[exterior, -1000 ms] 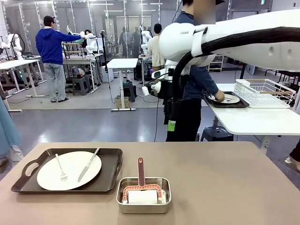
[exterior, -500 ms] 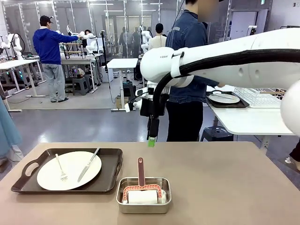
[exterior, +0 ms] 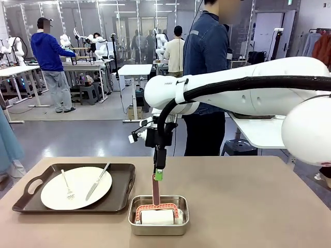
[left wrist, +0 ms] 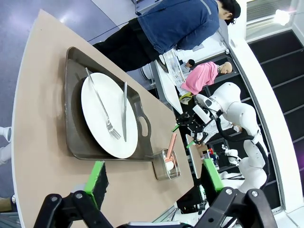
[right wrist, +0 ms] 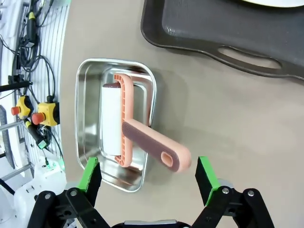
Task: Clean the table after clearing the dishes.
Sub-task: When the left (or right) Handle tray is removed, use the left hand (or right hand) to clean the left (or right) side of the table with the Lint Roller.
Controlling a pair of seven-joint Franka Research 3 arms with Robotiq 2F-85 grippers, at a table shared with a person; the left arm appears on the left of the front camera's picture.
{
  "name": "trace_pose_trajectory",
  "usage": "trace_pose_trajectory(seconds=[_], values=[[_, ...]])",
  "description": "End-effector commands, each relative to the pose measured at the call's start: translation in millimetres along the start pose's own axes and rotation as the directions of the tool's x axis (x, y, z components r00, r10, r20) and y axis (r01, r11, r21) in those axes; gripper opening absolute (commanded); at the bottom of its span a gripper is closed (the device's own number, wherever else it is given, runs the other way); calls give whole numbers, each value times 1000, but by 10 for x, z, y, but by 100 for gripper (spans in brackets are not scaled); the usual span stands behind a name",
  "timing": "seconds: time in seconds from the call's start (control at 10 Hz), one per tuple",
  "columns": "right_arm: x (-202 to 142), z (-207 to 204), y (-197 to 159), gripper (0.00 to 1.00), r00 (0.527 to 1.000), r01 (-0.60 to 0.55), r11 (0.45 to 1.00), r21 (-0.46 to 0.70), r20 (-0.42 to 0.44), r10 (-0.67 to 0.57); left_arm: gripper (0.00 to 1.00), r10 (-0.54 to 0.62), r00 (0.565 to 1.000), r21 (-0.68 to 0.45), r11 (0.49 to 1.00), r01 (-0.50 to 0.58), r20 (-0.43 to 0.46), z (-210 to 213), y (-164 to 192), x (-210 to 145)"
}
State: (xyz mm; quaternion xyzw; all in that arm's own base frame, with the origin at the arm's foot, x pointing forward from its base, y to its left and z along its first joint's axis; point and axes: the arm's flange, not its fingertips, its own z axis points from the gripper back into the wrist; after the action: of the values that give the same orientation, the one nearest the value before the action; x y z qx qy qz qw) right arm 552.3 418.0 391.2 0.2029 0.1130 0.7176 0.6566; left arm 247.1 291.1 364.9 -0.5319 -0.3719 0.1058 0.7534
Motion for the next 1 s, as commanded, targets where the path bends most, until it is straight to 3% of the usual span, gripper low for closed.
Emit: trace_pose_trajectory(seconds=[0.0,0.9], values=[[142,47,-55,100,999,-14,1000,25,-32,15,100,-5,1000,-2,1000,5,2,18,-9,-5],[357,-222,-262,100,993,-52,978,204,-94,72,100,-5,1000,-2,1000,5,2,18,-9,-5]])
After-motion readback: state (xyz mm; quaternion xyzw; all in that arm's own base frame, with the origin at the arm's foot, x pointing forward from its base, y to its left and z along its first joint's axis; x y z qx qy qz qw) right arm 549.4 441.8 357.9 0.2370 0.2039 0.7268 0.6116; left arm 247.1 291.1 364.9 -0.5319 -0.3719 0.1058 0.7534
